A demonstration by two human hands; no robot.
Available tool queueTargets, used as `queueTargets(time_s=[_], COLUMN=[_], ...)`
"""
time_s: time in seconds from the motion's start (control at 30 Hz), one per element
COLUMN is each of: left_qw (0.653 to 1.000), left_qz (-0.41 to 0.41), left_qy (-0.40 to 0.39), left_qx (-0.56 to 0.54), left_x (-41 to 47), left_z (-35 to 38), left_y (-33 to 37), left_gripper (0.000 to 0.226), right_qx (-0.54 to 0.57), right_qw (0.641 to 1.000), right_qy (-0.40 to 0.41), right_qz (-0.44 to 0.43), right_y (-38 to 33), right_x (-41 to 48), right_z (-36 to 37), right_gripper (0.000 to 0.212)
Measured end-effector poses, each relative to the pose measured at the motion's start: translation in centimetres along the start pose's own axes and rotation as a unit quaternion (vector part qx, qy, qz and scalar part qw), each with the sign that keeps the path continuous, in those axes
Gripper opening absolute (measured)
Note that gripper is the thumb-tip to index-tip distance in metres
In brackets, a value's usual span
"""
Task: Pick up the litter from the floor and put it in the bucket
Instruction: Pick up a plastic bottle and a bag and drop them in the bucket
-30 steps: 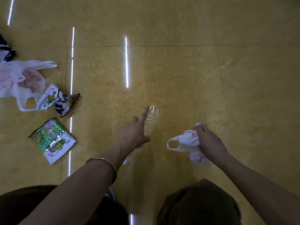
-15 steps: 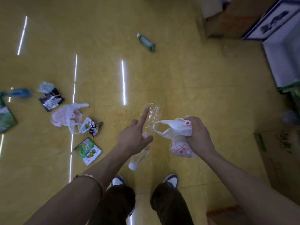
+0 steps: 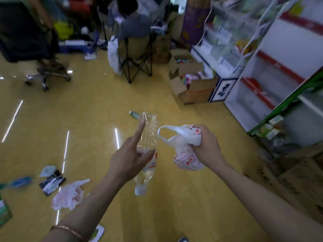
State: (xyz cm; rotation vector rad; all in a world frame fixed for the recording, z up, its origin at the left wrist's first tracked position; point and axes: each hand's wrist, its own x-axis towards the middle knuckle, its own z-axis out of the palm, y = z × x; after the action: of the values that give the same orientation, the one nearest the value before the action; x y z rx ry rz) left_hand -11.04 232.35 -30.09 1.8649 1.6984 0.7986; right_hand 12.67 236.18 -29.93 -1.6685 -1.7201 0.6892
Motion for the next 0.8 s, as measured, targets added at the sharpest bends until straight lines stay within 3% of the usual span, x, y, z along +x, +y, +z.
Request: queueTargets(time_s=[0.1,0.3,0.43,0.8], left_qw=[0.998,0.992,0.991,0.992], left_qz=[0.056,0.118,0.126,0.093], left_qy=[0.013,0.043,0.047,0.075], left_qx=[-0.006,-0.018,-0.009,0.028], left_x=[1.2,1.9,1.3,2.6], left_z=[-2.5,-6.1,-7.2,-8.1], left_y=[3.3,7.2,7.4,8.4], left_gripper=[0.09,0.091,0.091,0.09], right_qx=[-0.018,-0.071,-0.076,-0.062], right_qw=[0.998,0.989,0.987,0.988], right_qy=[0.043,0.079,0.09,0.052], right_qz=[-0.044,-0.106,-0.108,-0.13], right_y=[-3.6,-7.4,-8.8,-10.2], right_x=[0.2,1.2,1.1,3.4], right_z=[-3.1,-5.8,-6.1,-7.5], right_gripper=[0.016,0.01,0.026,0.029])
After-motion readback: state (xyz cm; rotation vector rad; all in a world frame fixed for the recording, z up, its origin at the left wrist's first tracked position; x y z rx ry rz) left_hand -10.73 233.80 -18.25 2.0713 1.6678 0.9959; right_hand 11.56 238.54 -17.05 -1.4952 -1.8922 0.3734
